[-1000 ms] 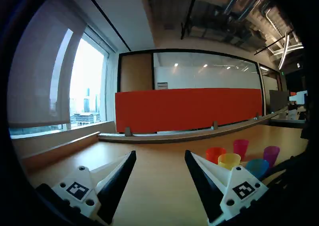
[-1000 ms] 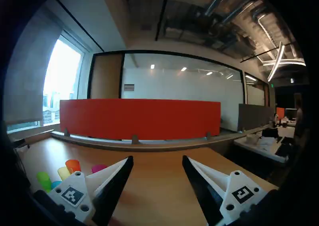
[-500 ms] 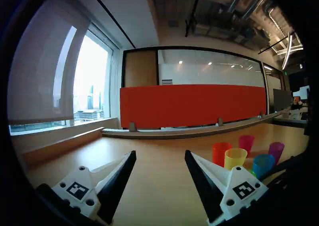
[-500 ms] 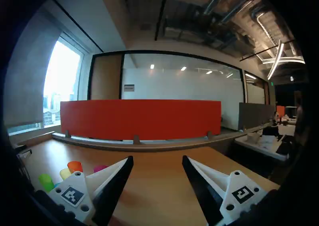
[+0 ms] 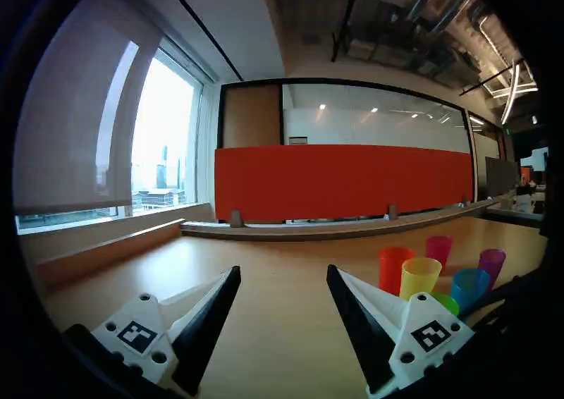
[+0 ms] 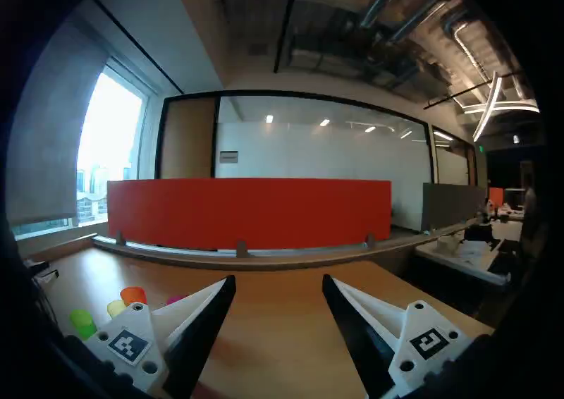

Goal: Pour water

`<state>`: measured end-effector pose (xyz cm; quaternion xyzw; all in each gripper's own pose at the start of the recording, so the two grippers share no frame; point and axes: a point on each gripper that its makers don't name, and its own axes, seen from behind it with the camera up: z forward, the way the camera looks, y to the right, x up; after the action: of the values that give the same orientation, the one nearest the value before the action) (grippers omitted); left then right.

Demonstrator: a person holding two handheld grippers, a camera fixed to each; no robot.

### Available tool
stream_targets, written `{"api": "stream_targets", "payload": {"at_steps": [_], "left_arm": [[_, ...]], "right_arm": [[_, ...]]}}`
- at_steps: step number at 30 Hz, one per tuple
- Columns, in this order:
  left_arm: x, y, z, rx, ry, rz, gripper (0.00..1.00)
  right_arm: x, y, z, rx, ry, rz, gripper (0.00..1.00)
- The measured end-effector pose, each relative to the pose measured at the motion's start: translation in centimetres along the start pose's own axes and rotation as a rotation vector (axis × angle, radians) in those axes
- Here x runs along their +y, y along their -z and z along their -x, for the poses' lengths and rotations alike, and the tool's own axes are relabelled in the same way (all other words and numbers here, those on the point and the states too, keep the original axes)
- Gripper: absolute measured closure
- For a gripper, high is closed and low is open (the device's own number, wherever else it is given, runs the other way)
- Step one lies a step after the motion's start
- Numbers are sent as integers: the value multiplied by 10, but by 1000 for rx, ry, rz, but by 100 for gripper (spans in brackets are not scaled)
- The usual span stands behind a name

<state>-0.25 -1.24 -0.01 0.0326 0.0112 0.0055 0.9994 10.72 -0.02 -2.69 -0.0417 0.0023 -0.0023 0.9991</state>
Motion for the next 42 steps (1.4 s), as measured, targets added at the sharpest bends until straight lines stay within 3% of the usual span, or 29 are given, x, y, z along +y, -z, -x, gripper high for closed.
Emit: {"api": "stream_targets", "payload": {"at_steps": [42], "left_arm": [[1,-2,5,-20,10,13,10]], "right_arm": [[7,3,-8,26,-20,-9,5]]}}
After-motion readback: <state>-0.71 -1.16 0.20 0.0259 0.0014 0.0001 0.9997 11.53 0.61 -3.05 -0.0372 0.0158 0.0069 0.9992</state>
